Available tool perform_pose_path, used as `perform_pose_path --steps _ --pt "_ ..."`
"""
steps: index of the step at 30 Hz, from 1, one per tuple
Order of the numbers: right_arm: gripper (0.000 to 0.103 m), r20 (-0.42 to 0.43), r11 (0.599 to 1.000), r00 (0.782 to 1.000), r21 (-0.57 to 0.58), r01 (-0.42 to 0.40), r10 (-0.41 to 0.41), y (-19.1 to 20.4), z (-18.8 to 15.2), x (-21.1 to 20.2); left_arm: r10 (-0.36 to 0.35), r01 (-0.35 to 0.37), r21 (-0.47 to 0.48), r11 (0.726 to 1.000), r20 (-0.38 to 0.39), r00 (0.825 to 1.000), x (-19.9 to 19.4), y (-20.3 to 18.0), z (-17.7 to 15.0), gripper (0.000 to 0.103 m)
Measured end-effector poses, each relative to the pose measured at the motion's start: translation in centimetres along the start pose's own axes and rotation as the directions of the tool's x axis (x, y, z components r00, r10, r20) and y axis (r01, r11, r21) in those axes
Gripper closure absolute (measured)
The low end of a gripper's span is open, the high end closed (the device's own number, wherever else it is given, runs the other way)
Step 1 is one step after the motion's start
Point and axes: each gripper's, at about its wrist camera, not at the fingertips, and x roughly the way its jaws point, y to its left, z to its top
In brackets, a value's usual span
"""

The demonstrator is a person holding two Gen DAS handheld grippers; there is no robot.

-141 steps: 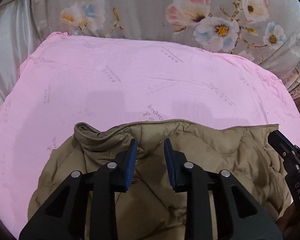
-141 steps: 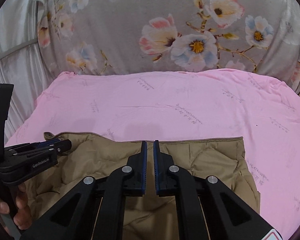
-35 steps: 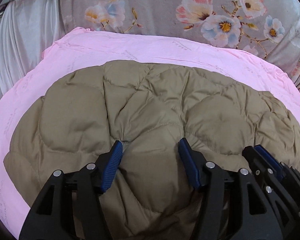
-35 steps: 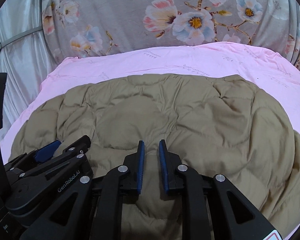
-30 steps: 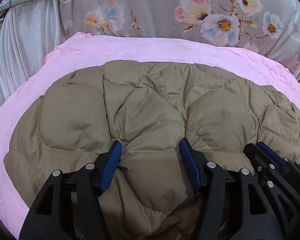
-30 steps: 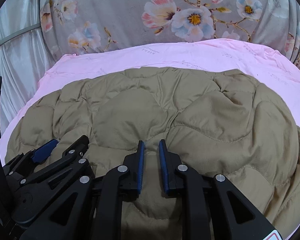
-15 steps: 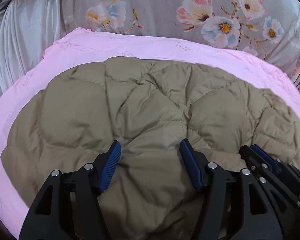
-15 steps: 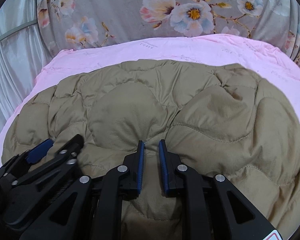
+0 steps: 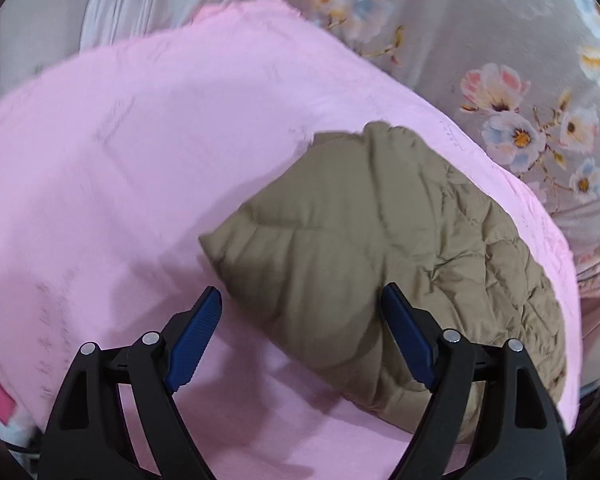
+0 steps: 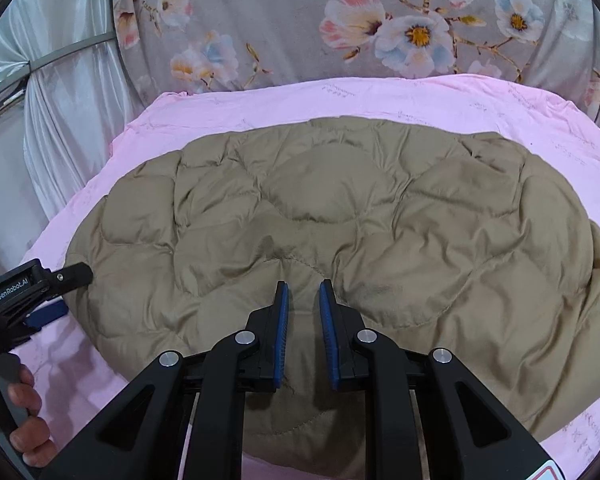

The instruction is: Fold large clothes

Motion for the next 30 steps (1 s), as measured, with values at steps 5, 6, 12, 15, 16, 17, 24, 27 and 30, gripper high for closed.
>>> perform_pose_path --steps 5,6,12,15,16,17,24,27,30 --pt "0.085 -0.009 1.0 1.0 -0.014 0.008 -0.008 0.1 -0.3 0.6 -0.095 0.089 -0.097 0.991 -0.059 0.994 1.9 0.8 -0.6 0.017" --pt "0.085 -0.007 1.0 1.0 -0.021 0.015 -0.015 0.2 -0.4 0.7 -0.095 0.09 -0.09 0.992 -0.06 0.994 2.0 0.4 -0.5 0.016" --pt "0.085 0.004 0.998 0.999 -0.043 0.042 -0.041 0.8 -0.7 1.1 -0.125 0.12 -0.052 0.991 -0.091 0.988 3.0 -2.1 -0.7 0.024" --pt "0.086 0.005 0.998 0.999 -0.049 0.046 -0.045 0.8 -0.7 1.2 -0.135 0.132 -0.044 0.99 -0.099 0.986 2.6 -3.0 -0.7 0.045" --pt "0.086 0.005 0.998 0.999 -0.047 0.045 -0.045 0.8 -0.7 1.2 -0.127 0.125 -0.021 0.992 -0.087 0.988 2.1 -3.5 -0.6 0.056" --pt "0.086 0.004 0.998 0.999 -0.046 0.043 -0.043 0.8 -0.7 1.2 -0.123 0.123 0.003 0.992 -0.075 0.99 1.6 -3.9 -0.4 0.061" --pt "0.086 -0.004 0.999 1.0 -0.025 0.025 -0.025 0.4 -0.5 1.3 -0.172 0.166 0.177 0.97 0.021 0.985 -3.5 -7.8 0.0 0.082" --pt "0.086 -0.017 1.0 1.0 -0.015 0.002 -0.002 -0.2 -0.2 1.2 -0.197 0.173 0.266 0.948 0.064 0.978 -5.7 -10.2 -0.5 0.084" --pt "0.086 -0.024 1.0 1.0 -0.012 -0.019 0.019 -0.9 0.3 0.2 -0.235 0.2 0.305 0.931 0.084 0.968 -7.2 -11.3 -0.5 0.085"
